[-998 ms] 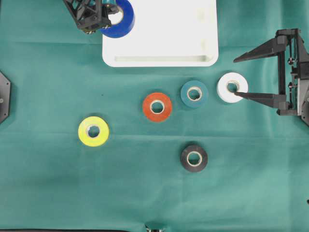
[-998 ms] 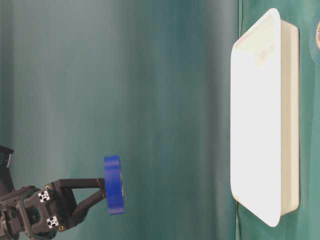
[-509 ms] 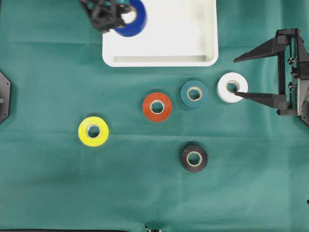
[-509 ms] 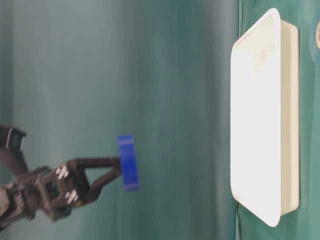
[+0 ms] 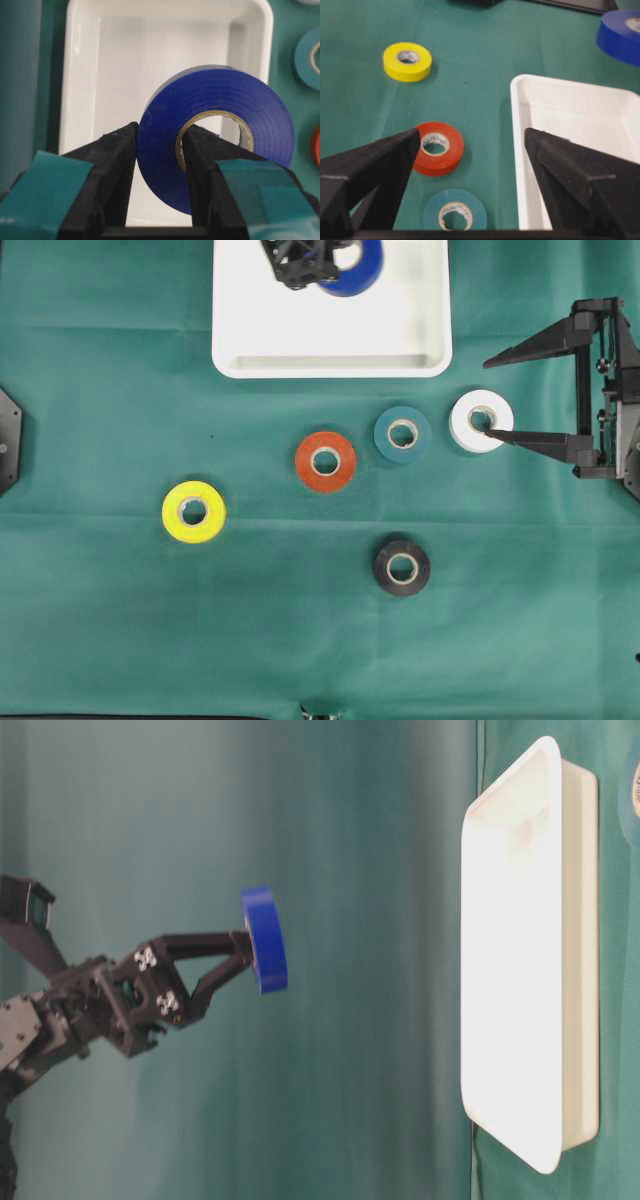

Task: Pick up the tape from a random location and place it into the white case.
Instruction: 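Lower the blue tape into the tray and open the left gripper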

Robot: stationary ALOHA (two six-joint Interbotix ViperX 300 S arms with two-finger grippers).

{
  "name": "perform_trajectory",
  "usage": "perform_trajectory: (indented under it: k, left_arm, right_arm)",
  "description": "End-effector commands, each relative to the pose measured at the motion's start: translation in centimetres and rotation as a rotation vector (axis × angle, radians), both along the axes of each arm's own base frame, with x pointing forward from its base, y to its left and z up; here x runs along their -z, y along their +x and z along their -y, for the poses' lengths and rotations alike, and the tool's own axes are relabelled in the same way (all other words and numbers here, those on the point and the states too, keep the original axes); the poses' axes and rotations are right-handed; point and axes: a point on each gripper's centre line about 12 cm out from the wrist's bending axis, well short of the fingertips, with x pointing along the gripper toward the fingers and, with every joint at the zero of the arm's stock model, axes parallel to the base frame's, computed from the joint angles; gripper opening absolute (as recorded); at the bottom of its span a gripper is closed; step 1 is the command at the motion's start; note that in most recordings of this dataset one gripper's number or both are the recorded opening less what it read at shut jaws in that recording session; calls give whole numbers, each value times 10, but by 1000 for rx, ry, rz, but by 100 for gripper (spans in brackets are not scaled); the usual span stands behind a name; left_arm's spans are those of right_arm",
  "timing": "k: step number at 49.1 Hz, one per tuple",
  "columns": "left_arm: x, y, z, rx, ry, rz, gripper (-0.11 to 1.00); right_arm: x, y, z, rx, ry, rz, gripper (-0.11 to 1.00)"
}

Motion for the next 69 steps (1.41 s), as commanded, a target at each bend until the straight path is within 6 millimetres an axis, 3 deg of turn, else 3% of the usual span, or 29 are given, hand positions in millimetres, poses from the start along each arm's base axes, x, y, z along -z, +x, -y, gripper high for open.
perform_trajectory:
  k: [1, 44, 53, 69]
  left_arm:
    - [-19, 2, -2, 3, 23, 47, 24]
    - [-10, -2, -1, 4, 16, 20, 24]
    - [11, 1, -7, -5, 9, -5, 24]
    - [69, 1, -29, -46, 4, -20, 24]
  right_arm:
    - [-12, 3, 0, 1, -1, 34, 92]
    - [-12, 3, 0, 1, -2, 32, 92]
    - [-11, 3, 0, 1, -2, 28, 92]
    - [-11, 4, 0, 1, -2, 26, 92]
